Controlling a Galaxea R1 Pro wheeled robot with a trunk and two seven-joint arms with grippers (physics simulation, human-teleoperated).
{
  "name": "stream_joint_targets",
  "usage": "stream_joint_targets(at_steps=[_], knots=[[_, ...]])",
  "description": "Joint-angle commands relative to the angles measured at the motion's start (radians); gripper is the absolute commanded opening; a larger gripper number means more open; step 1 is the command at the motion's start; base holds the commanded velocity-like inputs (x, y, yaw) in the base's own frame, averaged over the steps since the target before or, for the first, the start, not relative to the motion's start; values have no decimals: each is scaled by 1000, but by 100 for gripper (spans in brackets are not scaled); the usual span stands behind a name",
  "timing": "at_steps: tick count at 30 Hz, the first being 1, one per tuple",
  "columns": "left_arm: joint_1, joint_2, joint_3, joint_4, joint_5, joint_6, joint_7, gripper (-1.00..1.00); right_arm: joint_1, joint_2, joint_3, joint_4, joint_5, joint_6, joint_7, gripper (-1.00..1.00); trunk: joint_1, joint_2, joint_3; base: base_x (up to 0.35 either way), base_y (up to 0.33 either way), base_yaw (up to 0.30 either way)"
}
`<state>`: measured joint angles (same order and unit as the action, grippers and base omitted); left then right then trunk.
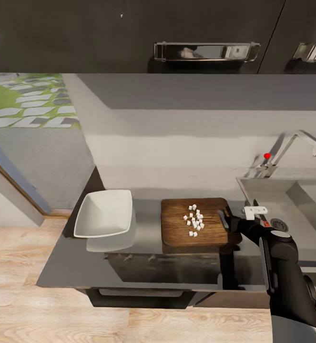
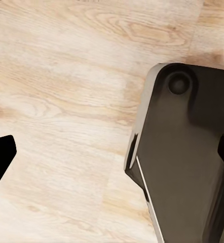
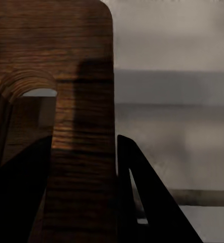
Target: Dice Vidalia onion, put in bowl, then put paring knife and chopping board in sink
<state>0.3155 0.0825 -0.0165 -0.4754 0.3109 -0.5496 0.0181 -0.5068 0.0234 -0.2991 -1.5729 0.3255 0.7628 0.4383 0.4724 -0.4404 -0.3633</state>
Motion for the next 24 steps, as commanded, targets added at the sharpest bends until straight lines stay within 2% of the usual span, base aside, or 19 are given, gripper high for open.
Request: stream_joint_targets(at_steps=[1,13,24], knots=[[0,0,-2,-2,2,-1,2,100,-1,1,-2,-2,10,3,10,-100,1,-2,0,0,97,0],[0,0,-2,-2,2,-1,1,100,-1,1,-3,-3,10,3,10,-100,1,-2,19,0,19,0],[0,0,-2,-2,3,0,1,100,-1,1,-3,-4,10,3,10,-100,1,-2,36,0,196,0]])
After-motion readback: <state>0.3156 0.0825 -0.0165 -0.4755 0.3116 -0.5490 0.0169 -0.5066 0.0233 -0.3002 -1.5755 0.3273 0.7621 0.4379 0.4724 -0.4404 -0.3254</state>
